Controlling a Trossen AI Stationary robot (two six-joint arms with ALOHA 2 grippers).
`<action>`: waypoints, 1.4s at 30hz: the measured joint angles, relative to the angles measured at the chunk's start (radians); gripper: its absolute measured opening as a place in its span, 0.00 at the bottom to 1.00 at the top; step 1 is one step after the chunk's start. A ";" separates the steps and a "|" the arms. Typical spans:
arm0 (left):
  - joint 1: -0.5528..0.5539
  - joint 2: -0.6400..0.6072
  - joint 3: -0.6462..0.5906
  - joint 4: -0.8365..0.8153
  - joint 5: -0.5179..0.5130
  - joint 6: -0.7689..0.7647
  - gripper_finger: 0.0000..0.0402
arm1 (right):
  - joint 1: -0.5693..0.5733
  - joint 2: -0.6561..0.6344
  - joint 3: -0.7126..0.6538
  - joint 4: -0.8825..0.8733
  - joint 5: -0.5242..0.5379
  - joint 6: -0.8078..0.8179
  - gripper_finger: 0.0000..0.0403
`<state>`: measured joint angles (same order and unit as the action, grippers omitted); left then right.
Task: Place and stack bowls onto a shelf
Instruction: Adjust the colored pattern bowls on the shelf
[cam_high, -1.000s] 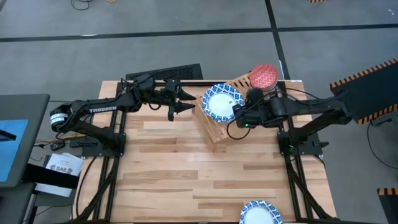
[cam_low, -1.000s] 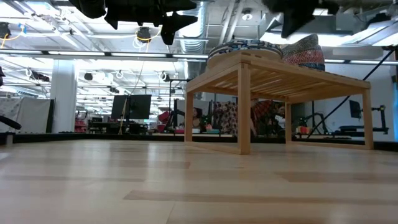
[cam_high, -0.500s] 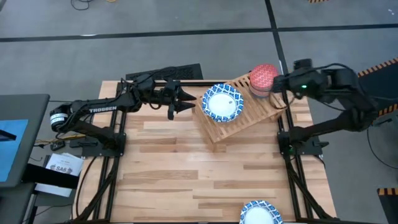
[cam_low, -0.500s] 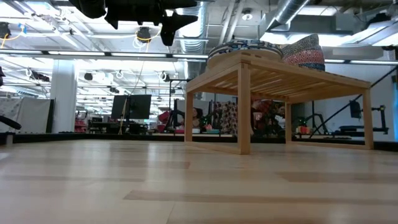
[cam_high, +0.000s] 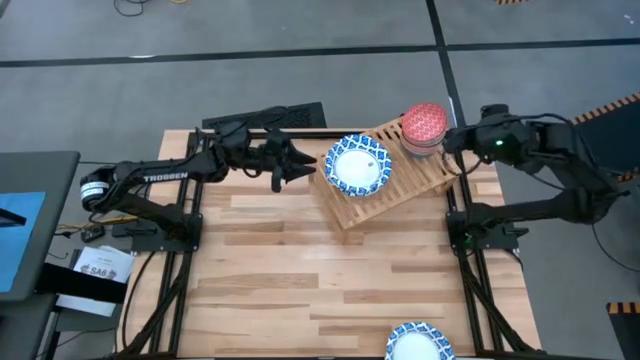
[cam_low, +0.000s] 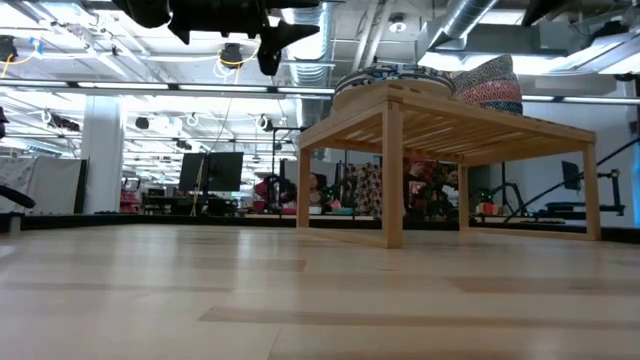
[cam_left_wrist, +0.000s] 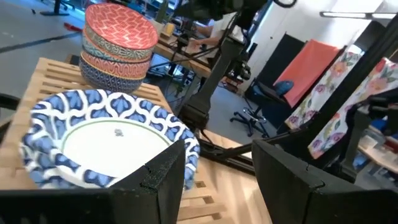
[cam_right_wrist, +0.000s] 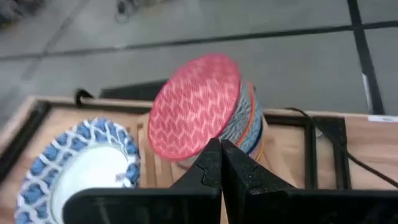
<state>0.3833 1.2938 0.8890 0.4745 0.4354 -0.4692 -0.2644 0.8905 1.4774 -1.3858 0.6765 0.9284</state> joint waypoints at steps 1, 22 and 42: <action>-0.007 0.000 0.000 0.004 -0.004 -0.011 0.42 | -0.010 -0.014 -0.011 0.020 -0.002 -0.011 0.05; -0.138 0.000 0.000 0.018 -0.136 -0.119 0.42 | -0.497 -0.054 -0.195 0.298 -0.280 -0.197 0.04; -0.148 -0.005 0.000 0.017 -0.133 -0.109 0.42 | -0.732 0.023 -0.183 0.325 -0.525 -0.350 0.04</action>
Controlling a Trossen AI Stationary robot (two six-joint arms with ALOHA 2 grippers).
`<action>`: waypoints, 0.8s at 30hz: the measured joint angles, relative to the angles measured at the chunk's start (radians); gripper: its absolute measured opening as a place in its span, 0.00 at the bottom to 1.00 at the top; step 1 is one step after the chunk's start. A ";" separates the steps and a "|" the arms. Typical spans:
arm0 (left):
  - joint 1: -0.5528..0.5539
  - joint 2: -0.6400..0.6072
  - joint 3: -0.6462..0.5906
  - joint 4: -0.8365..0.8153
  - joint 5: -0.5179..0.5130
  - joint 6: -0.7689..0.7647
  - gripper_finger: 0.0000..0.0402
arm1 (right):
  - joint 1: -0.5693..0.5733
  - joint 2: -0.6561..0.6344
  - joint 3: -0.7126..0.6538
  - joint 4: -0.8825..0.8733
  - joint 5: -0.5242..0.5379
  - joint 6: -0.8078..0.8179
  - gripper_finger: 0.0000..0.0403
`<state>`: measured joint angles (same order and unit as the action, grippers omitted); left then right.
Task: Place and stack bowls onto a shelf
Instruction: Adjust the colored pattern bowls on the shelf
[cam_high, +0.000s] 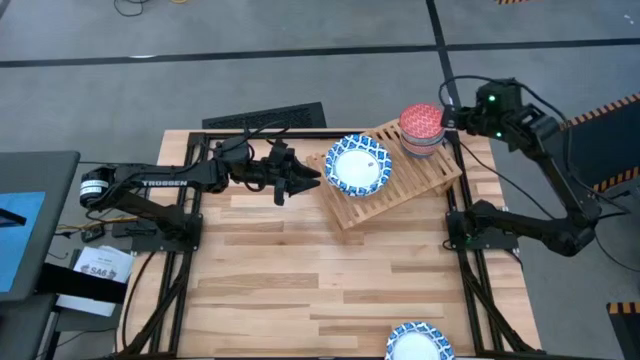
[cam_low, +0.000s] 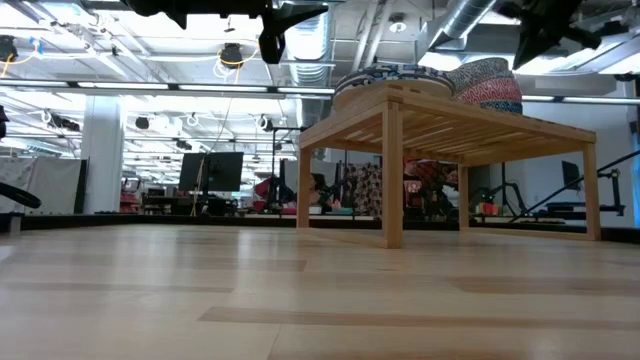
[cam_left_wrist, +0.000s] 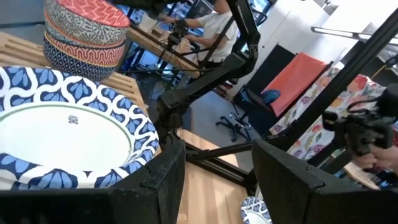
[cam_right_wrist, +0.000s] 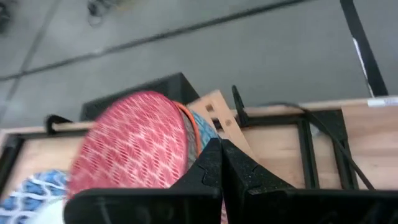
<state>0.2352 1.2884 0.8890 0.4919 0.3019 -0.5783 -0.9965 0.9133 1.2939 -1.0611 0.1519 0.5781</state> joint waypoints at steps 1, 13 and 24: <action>0.000 0.000 0.000 0.001 -0.001 0.008 0.42 | 0.005 -0.005 0.014 0.003 -0.001 -0.001 0.04; 0.000 0.000 0.000 0.000 -0.026 0.036 0.42 | 0.165 0.040 0.102 -0.042 0.007 -0.015 0.04; 0.000 0.000 0.000 0.000 -0.026 0.035 0.42 | 0.125 0.060 0.075 -0.048 0.105 -0.064 0.04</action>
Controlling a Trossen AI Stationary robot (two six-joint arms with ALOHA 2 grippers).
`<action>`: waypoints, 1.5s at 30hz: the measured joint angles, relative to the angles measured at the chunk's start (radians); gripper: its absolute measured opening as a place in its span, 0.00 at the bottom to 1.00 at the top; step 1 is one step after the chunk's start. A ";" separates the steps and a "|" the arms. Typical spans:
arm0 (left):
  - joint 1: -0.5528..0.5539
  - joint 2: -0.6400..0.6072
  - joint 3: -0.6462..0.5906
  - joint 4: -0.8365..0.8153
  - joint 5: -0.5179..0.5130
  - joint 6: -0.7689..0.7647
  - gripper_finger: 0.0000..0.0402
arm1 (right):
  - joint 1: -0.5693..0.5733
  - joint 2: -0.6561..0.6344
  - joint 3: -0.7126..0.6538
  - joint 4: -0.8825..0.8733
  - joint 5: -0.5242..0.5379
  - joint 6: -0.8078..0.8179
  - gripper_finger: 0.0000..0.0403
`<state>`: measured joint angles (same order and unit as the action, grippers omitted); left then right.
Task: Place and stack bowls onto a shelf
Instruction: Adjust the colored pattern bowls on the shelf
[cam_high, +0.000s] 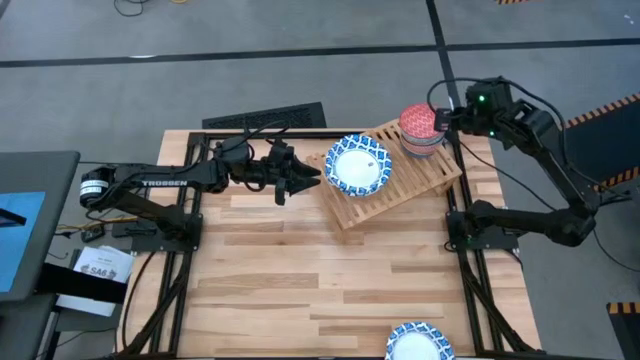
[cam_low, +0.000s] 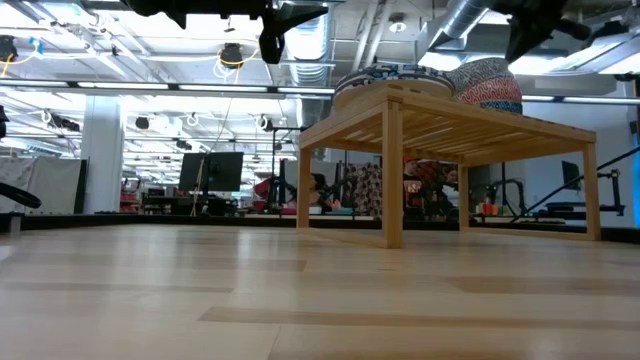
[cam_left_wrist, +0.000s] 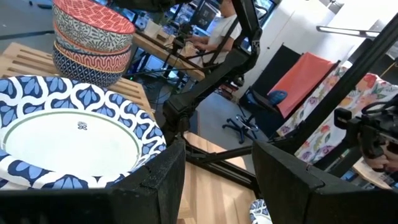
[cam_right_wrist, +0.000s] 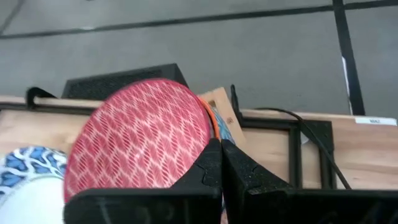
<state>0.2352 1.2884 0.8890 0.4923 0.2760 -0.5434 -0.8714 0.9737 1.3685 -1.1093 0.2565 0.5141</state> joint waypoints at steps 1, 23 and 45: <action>0.000 0.000 0.000 0.000 -0.001 0.000 0.42 | -0.004 0.000 0.000 -0.010 0.000 -0.001 0.04; 0.000 0.000 0.000 0.000 -0.029 0.001 0.42 | -0.015 0.080 0.001 -0.052 -0.038 -0.046 0.04; 0.000 0.000 0.000 0.000 -0.029 0.009 0.42 | 0.058 -0.118 -0.069 -0.174 -0.083 0.002 0.04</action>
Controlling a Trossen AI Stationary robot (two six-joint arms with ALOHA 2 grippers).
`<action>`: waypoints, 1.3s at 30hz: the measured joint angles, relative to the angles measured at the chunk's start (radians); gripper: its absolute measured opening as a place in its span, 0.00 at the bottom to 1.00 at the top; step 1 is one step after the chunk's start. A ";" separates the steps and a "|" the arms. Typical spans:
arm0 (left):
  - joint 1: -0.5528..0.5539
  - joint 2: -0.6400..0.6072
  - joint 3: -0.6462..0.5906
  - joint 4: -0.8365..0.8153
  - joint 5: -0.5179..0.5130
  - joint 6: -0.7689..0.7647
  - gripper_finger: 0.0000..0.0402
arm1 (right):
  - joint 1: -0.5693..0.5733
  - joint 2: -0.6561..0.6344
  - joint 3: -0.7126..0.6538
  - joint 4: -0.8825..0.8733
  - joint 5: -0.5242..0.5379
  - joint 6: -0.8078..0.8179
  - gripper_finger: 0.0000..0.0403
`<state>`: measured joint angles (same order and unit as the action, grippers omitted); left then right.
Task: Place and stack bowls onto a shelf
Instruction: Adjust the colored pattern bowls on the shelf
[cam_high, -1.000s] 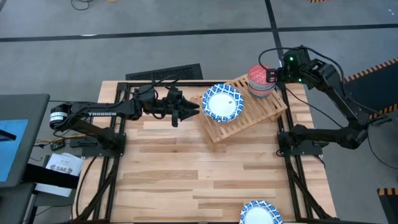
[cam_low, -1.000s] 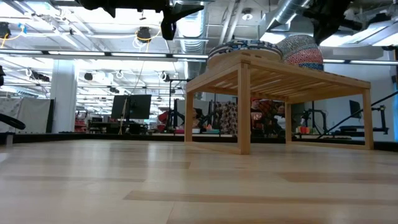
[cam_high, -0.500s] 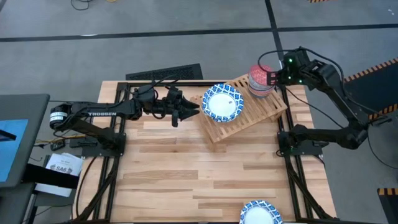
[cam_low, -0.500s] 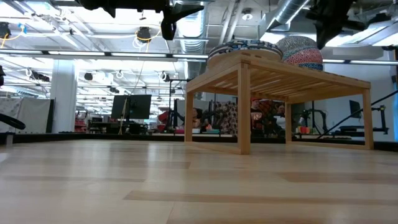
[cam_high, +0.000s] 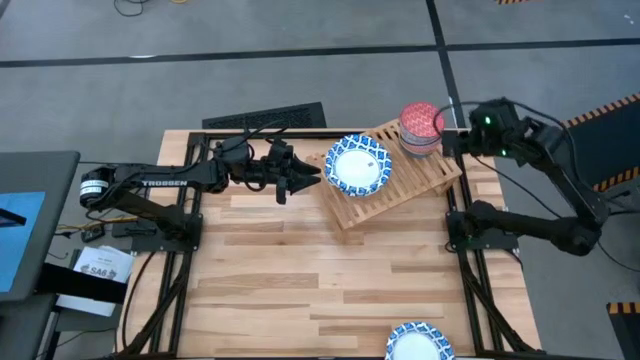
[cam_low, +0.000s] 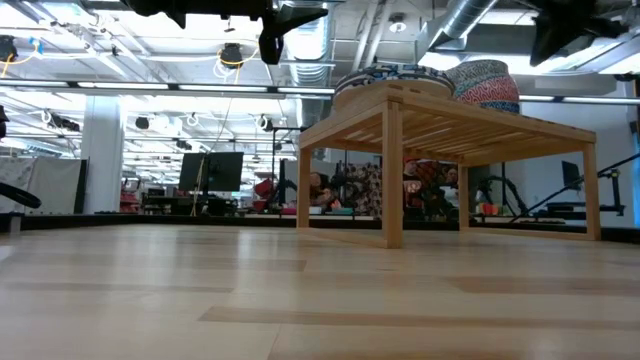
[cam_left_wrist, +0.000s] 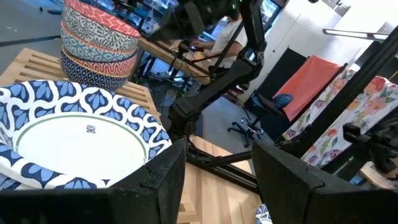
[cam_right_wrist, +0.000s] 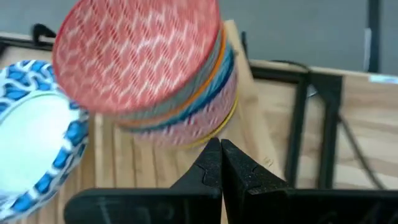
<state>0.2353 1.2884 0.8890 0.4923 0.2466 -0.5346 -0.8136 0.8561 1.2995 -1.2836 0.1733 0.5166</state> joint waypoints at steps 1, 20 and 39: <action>0.000 0.000 0.000 0.000 0.000 0.000 0.42 | 0.015 -0.031 -0.030 0.011 -0.001 0.021 0.04; 0.000 0.000 0.000 0.000 -0.027 0.000 0.42 | 0.160 -0.209 -0.335 0.415 0.102 0.212 0.04; 0.000 0.000 0.000 0.000 -0.026 0.015 0.42 | 0.159 -0.209 -0.335 0.381 0.087 0.236 0.04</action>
<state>0.2355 1.2884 0.8890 0.4923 0.2203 -0.5198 -0.6544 0.6473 0.9646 -0.9030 0.2600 0.7530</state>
